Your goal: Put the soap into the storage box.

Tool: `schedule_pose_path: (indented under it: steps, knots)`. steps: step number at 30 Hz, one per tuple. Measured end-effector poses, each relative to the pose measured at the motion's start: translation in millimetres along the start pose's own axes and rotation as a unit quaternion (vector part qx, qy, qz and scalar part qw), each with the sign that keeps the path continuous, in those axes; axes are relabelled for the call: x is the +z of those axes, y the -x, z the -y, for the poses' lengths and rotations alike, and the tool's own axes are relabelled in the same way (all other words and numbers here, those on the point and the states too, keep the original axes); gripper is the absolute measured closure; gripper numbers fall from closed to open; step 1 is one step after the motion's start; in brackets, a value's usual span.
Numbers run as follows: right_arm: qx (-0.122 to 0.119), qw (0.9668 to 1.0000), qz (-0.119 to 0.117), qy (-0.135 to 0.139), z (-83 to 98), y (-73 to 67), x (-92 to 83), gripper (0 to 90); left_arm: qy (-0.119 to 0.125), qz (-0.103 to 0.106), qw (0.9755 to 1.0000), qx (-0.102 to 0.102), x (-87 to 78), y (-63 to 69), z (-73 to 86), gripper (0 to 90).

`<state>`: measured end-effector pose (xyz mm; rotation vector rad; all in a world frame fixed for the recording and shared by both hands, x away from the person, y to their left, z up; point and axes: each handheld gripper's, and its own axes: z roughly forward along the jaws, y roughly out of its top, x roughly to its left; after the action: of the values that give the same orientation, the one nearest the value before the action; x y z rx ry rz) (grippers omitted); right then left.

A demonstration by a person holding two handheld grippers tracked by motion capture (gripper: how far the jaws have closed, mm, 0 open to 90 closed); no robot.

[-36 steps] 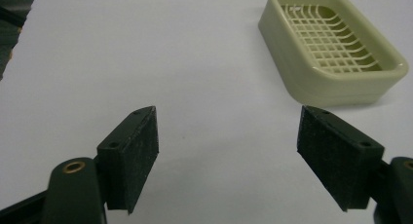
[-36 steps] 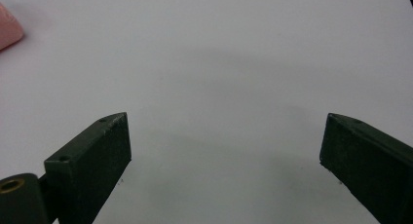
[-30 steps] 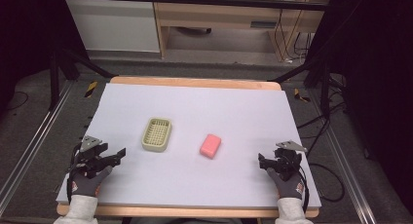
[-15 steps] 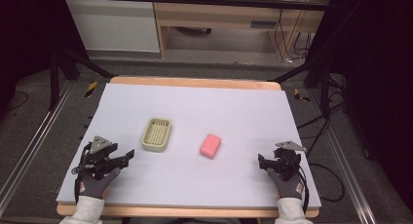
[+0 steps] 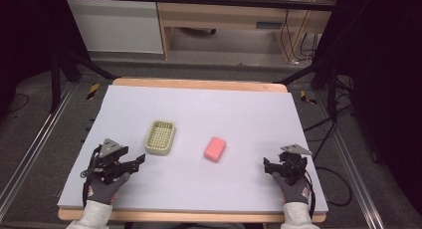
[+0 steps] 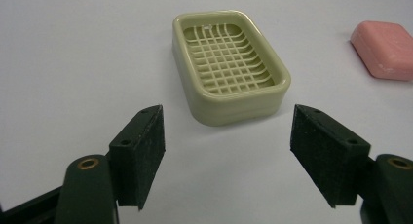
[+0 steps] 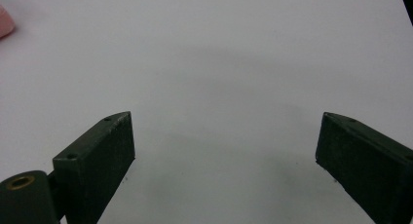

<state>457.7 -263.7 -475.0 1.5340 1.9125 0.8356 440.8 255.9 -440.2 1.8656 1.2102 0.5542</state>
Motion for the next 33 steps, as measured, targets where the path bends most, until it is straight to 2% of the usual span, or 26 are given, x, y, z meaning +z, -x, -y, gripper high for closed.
schedule_pose_path:
  steps: [16, 17, 30, 33]
  knots:
    - [-0.002, 1.0, 0.003, 0.008, -0.1, -1.1, -1.2, 7.4, -0.004, 0.013, 0.9998, 0.012, 6.3, 18.5, -11.5, 27.4]
    - [0.0, 1.0, 0.003, 0.008, -0.1, -1.3, -1.6, 7.4, -0.005, 0.014, 0.9997, 0.018, 6.7, 20.1, -13.9, 27.4]
    - [-0.001, 0.9999, 0.002, 0.01, 0.0, -1.3, -2.0, 7.5, -0.002, 0.031, 0.9991, 0.028, 14.4, 34.9, -35.1, 26.2]
    - [0.001, 0.9999, 0.002, 0.01, 0.0, -1.4, -2.2, 7.4, 0.001, 0.037, 0.9987, 0.036, 16.0, 42.1, -42.6, 26.2]
